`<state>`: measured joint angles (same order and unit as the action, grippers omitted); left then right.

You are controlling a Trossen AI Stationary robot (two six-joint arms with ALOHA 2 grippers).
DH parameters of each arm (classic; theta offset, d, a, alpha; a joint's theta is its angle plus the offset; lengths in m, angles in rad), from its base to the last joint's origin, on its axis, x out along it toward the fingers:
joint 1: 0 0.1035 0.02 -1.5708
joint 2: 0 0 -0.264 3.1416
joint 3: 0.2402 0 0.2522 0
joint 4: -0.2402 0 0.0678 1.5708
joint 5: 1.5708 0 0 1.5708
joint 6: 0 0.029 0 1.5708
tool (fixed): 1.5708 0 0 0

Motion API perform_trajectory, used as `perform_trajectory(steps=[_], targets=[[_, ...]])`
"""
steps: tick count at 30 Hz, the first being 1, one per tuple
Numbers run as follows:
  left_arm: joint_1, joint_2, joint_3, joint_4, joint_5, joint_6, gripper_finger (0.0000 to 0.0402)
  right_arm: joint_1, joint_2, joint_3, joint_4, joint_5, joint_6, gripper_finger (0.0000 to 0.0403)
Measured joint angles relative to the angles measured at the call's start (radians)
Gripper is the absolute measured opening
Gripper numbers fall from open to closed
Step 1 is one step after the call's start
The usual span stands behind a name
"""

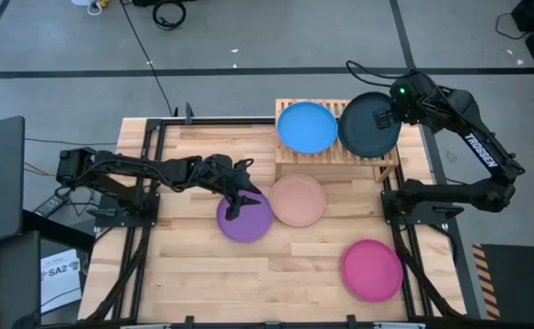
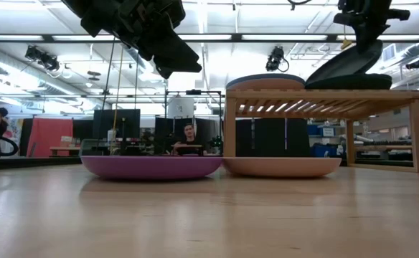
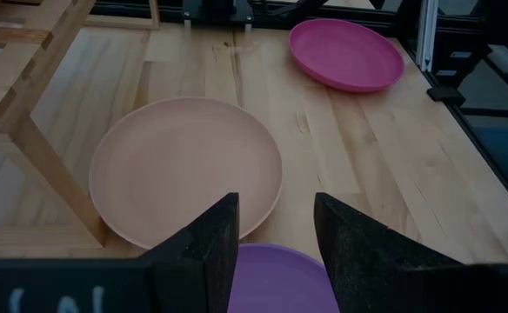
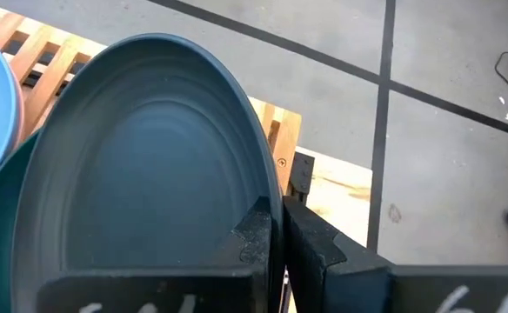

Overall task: Place and stack plates onto a shelf
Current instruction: Stack the black plate on top of the other dark blue plate on the shelf, then stack the light orange plate on top of the blue plate on the shelf

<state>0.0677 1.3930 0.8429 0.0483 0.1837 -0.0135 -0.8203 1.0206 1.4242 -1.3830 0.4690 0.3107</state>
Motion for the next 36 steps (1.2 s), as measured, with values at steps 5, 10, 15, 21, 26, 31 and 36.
perform_trajectory(steps=[5,10,15,21,26,31,36], targets=[[0.000,0.000,0.000,0.000,0.000,0.000,0.0157,-0.004,0.000,0.000,0.000,-0.003,0.000,0.0032],[0.000,0.000,0.000,0.000,0.000,0.000,0.0157,-0.004,0.000,0.000,0.000,-0.002,0.003,0.0033],[0.000,0.000,0.000,0.000,0.000,0.000,0.0157,-0.004,0.000,0.000,0.000,-0.002,0.003,0.0034],[0.000,0.000,0.000,0.000,0.000,0.000,0.0157,-0.004,0.000,0.000,0.001,-0.002,0.003,0.0054],[0.000,0.000,0.000,0.000,0.000,0.000,0.0157,-0.004,0.000,0.000,0.003,-0.002,0.003,0.0087],[0.000,0.000,0.000,0.000,0.000,0.000,0.0157,-0.004,0.000,0.000,0.003,-0.001,0.003,0.0122],[0.000,0.000,0.000,0.000,0.000,0.000,0.0157,-0.004,0.000,0.000,0.003,0.000,0.003,0.0152]])
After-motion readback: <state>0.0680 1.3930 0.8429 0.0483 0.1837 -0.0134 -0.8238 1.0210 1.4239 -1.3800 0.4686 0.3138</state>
